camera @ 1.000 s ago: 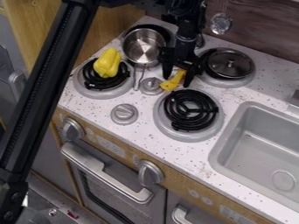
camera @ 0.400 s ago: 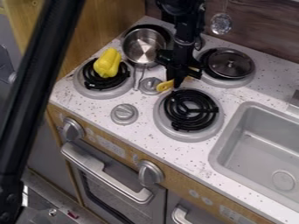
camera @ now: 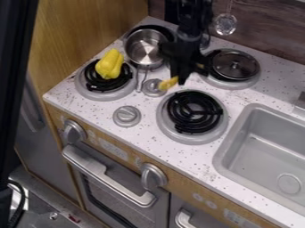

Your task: Moved the yellow brush and put it on the right side of the burner

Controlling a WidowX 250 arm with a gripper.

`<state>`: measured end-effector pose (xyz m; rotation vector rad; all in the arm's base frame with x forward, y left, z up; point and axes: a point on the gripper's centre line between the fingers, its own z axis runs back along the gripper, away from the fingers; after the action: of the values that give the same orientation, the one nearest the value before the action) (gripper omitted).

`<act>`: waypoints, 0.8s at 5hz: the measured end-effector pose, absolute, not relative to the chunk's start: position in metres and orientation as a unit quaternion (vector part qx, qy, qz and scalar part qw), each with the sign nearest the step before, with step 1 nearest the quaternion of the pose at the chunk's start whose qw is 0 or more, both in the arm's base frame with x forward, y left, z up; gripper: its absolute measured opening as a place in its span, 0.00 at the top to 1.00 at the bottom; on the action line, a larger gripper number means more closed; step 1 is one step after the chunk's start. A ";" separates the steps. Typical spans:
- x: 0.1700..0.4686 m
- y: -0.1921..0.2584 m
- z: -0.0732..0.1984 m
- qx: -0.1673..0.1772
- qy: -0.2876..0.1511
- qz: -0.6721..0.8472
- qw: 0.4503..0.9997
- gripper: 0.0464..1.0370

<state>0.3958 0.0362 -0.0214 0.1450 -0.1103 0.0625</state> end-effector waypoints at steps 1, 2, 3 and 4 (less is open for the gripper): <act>0.377 0.028 -0.035 0.069 -0.029 0.021 0.997 0.96; 0.374 0.015 -0.037 0.065 -0.023 0.008 0.998 0.96; 0.368 0.008 -0.047 0.060 -0.003 -0.002 0.998 0.96; 0.364 0.005 -0.050 0.052 -0.001 0.000 0.999 0.96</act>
<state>0.3643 0.0054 -0.0498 0.1049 -0.0025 -0.0008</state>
